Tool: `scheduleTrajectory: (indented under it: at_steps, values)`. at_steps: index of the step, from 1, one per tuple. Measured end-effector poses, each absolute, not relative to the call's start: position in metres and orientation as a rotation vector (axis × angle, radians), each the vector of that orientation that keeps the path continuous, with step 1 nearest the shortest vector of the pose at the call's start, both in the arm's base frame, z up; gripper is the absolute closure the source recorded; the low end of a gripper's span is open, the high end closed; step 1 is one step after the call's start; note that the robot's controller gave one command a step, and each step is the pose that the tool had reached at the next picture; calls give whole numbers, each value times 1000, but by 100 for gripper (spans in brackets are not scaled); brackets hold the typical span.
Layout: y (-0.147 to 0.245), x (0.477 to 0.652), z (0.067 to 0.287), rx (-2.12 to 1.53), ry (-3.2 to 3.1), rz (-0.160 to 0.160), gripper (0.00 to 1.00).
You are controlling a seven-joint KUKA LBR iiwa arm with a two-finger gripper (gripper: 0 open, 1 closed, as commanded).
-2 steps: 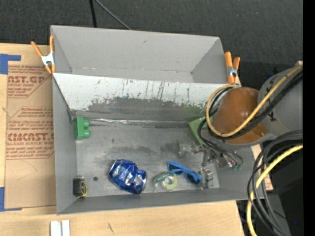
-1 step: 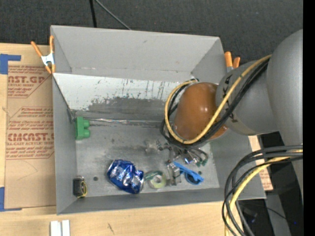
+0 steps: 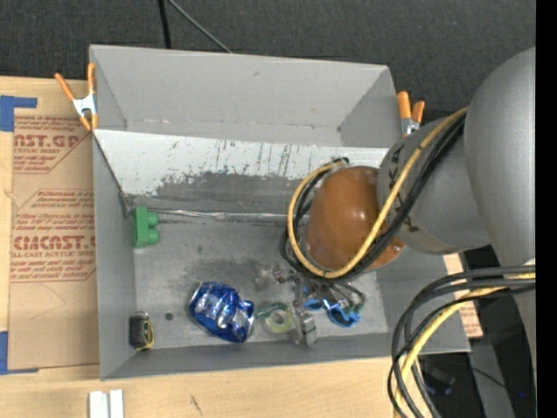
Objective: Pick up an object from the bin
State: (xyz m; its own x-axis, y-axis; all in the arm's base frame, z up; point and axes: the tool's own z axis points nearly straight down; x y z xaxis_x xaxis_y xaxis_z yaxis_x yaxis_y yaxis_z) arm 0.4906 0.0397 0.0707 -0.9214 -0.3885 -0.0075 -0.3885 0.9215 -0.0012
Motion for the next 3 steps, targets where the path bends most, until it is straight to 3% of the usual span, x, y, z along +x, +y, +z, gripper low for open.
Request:
scheduleTrajectory:
  at_steps: [1,2,3]
  values:
    - [39,490,70,-622,3077,0,100]
    - [-33,536,71,-581,3083,-5,100]
    - [-33,554,217,-612,3070,-4,100]
